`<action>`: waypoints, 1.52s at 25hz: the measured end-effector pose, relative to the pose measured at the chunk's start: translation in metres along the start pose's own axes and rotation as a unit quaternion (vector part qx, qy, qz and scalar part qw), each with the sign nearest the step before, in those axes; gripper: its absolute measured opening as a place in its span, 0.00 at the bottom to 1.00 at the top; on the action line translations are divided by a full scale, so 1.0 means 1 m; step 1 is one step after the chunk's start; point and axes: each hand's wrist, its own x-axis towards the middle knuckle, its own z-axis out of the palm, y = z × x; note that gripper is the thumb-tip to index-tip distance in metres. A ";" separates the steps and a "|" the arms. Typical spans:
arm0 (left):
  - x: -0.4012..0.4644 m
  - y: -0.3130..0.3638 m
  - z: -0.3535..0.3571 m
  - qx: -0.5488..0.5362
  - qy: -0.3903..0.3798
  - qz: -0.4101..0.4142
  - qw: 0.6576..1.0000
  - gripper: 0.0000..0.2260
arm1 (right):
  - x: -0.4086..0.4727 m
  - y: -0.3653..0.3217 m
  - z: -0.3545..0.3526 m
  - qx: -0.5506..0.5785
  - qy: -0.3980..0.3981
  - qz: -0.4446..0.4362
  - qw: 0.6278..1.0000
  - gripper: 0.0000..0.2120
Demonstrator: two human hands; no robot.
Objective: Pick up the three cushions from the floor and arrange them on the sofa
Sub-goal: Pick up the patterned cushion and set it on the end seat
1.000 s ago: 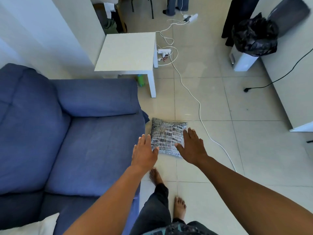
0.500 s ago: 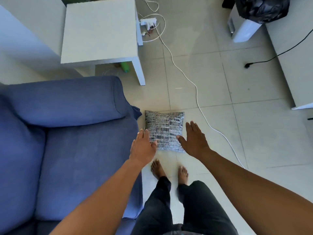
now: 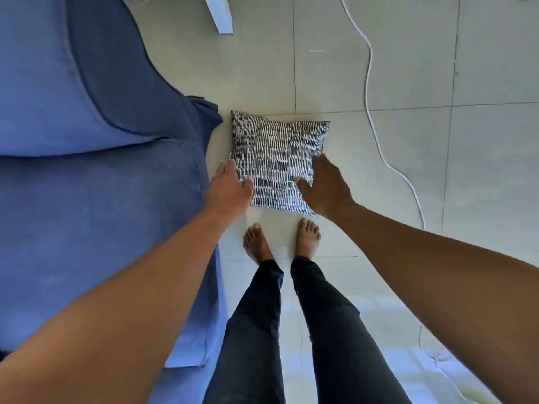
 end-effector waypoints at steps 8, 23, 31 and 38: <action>0.160 -0.017 0.099 -0.114 0.007 -0.075 0.991 0.36 | 0.164 0.072 0.102 -0.002 -0.014 0.008 1.000 0.35; 0.266 -0.051 0.158 -0.422 -0.067 -0.239 0.872 0.50 | 0.265 0.124 0.147 0.427 -0.003 0.252 0.869 0.40; 0.172 -0.015 0.095 -0.455 -0.048 -0.156 0.875 0.34 | 0.173 0.088 0.068 0.398 0.087 0.181 0.895 0.28; 0.035 0.021 0.003 -0.514 -0.029 -0.098 0.851 0.30 | 0.055 0.038 -0.030 0.351 0.113 0.149 0.918 0.48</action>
